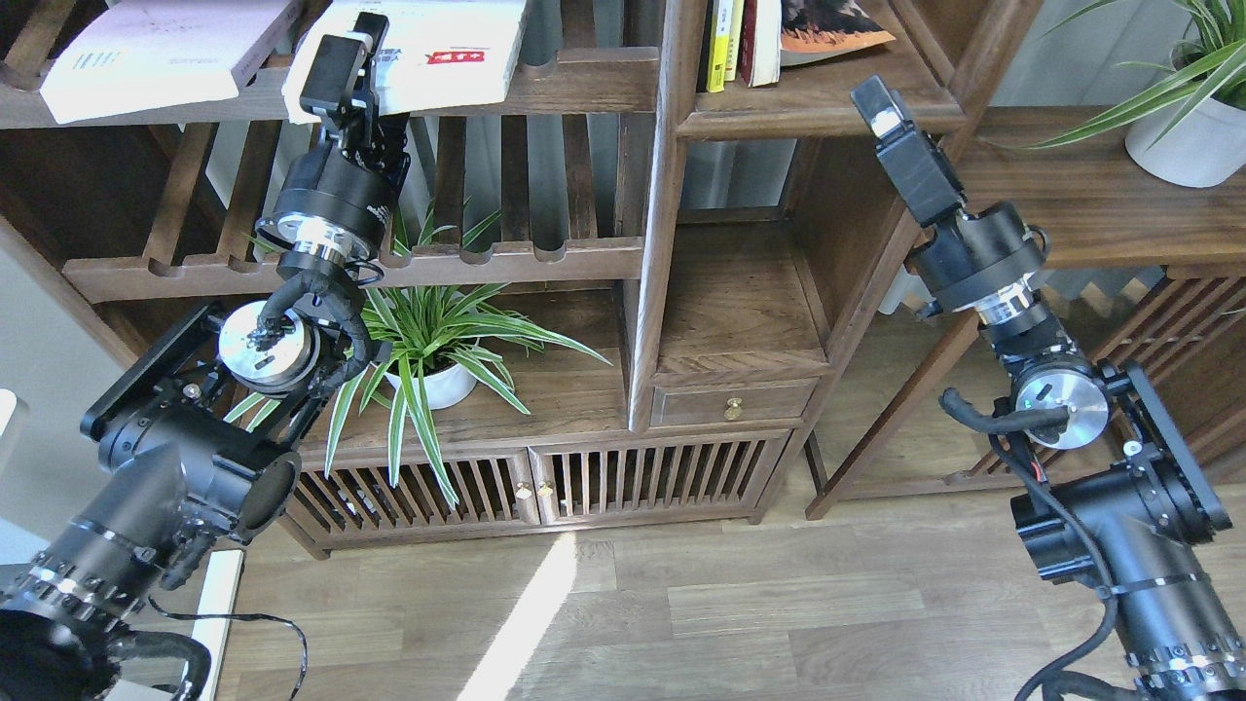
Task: Organize books on shelf
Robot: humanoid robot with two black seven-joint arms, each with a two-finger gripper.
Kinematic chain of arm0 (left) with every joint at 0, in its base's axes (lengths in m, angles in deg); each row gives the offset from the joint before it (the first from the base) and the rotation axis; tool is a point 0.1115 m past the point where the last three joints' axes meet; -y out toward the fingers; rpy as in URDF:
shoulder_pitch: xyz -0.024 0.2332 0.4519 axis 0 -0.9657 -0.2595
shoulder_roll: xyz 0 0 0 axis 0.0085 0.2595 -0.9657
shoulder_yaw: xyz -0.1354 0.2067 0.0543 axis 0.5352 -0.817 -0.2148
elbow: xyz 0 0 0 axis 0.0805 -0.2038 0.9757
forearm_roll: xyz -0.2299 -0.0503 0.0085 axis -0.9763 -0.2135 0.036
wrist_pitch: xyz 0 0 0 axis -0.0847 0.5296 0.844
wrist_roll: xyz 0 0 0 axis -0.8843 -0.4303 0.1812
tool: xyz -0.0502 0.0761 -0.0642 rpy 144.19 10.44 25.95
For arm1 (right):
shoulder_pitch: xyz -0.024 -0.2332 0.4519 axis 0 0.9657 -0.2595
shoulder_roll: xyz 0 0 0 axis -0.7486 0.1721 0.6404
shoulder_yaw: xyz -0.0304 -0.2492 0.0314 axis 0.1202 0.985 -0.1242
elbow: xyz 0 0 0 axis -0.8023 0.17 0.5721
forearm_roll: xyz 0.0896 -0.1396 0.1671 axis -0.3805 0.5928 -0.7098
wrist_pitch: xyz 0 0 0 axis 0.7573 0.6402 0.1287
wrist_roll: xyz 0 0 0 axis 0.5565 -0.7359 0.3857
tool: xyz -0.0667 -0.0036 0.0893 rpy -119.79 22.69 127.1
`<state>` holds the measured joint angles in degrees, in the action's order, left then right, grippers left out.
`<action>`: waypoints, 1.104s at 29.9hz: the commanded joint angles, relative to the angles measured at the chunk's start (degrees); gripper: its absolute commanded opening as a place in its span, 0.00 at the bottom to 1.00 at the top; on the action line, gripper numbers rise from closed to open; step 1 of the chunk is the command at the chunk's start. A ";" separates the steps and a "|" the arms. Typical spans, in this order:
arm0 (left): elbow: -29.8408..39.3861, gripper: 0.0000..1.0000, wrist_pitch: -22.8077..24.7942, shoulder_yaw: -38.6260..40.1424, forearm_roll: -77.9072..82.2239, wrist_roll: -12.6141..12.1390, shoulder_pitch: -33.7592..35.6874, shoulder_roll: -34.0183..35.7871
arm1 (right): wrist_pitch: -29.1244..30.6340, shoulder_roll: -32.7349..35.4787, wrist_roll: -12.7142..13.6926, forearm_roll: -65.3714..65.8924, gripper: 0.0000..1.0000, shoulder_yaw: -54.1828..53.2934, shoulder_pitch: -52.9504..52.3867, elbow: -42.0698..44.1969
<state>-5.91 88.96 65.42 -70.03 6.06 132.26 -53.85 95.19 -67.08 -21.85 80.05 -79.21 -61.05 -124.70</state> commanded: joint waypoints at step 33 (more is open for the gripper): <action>0.65 0.49 -1.15 0.57 0.11 0.08 0.40 0.07 | 0.00 -0.09 0.00 0.00 0.96 0.43 0.00 0.00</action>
<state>-5.49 87.69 65.84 -69.91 6.14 132.73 -53.78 95.19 -67.22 -21.85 80.05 -78.78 -61.05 -124.70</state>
